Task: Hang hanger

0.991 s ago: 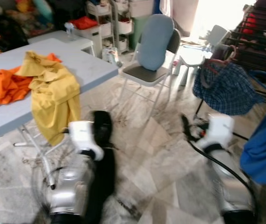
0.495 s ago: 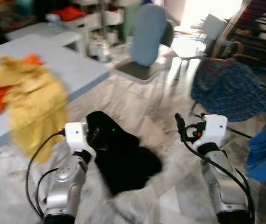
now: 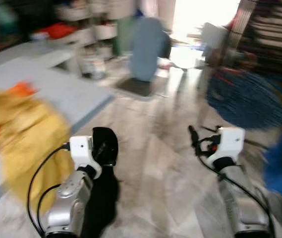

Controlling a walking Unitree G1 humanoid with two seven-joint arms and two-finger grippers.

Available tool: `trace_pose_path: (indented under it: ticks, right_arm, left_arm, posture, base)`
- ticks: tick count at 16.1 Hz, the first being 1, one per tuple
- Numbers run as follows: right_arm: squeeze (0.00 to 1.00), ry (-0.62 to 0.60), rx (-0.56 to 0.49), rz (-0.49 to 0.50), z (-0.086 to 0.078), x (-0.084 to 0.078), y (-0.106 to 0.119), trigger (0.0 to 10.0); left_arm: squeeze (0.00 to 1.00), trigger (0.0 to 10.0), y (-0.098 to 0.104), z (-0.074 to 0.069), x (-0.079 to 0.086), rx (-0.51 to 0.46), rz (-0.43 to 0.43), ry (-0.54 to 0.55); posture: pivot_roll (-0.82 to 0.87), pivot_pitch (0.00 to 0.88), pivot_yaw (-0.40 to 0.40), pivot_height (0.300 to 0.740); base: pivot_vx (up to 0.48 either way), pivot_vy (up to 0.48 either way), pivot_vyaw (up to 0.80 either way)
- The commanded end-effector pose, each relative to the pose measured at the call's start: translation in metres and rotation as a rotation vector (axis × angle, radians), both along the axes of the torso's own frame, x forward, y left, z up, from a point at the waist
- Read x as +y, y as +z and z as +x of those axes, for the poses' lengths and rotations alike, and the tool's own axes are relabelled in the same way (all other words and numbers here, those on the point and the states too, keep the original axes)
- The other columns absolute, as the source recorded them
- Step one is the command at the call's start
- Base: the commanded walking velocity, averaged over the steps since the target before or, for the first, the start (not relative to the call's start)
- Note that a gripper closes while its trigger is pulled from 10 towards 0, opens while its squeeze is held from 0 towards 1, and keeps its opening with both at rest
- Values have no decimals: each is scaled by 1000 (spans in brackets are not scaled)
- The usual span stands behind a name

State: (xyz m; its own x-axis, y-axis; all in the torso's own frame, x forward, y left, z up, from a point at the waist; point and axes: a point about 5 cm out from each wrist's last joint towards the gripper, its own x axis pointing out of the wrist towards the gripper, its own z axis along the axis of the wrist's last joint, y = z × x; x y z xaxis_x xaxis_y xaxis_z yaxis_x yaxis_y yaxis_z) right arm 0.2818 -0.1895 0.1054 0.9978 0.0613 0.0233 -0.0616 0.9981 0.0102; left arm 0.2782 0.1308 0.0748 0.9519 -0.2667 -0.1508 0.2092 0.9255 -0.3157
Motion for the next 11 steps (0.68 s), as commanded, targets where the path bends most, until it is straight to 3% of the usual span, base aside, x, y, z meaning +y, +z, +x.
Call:
trace_pose_path:
  ticks: [1,4,8,11]
  right_arm:
    - [0,-10,-13,5,-1,-2,5,10000]
    - [0,-46,-3,-7,-9,-11,4,10000]
    - [0,-126,8,21,-27,-10,-4,10000]
    - [0,-138,18,28,-27,-8,-4,10000]
  left_arm:
    - [0,10000,6,0,-8,-23,-10,-39]
    - [0,10000,-2,-6,-20,15,-24,-97]
    - [0,10000,-11,-7,-38,83,16,-205]
    - [0,10000,-9,1,-35,77,20,-165]
  posture:
    - [-167,0,31,740]
    - [-202,0,73,740]
    - [-249,0,154,740]
    - [-252,0,145,740]
  base:
    - [379,292,-800]
    - [383,289,-617]
    - [0,0,0]
    - [0,0,0]
